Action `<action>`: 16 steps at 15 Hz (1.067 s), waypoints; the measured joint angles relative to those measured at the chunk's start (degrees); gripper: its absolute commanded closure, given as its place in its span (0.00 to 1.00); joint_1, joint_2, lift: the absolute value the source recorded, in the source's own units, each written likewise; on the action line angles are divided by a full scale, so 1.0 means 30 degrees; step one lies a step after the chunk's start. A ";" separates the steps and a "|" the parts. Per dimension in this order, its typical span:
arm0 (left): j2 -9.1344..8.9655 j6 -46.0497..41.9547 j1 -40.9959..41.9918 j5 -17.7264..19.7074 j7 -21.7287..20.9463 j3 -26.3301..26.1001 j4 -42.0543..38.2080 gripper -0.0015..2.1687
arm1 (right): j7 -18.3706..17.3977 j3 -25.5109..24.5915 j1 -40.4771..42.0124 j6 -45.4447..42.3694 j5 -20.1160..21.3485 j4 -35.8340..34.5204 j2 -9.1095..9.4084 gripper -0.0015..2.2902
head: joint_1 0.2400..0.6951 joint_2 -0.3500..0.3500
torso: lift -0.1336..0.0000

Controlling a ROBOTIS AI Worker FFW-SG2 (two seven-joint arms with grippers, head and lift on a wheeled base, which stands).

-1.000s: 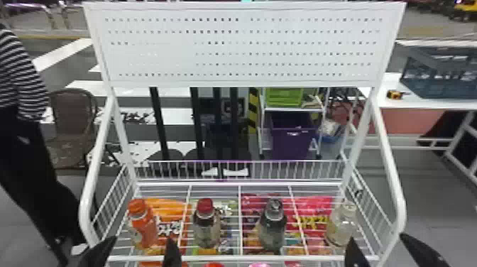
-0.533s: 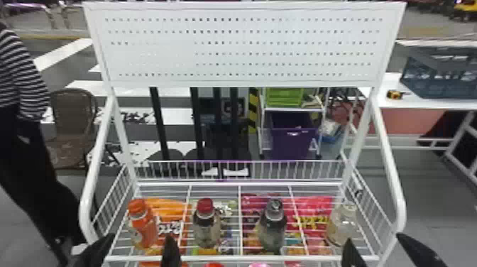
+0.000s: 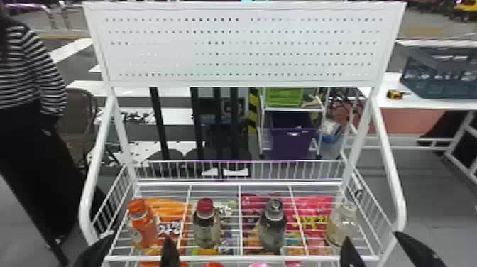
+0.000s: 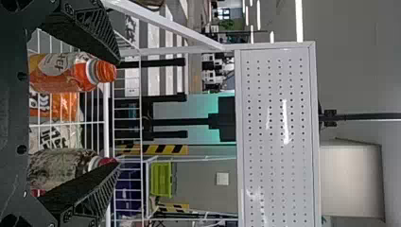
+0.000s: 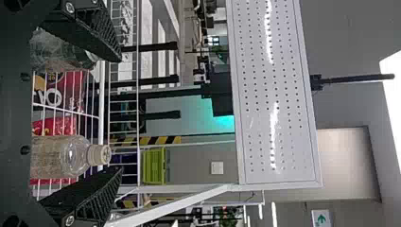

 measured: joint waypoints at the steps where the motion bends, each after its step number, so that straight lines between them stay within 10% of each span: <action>1: 0.0000 0.0147 0.0001 -0.0006 0.0000 0.0015 -0.0079 0.06 | -0.0051 0.0036 0.0000 0.0000 -0.0028 -0.0014 0.0000 0.04 | 0.57 0.50 | 1.00; 16: 0.0027 0.0227 -0.0069 -0.0071 0.0088 -0.0007 -0.0145 0.06 | 0.0090 -0.0132 0.0025 0.0362 -0.0137 -0.0129 0.0000 0.04 | 0.57 0.50 | 1.00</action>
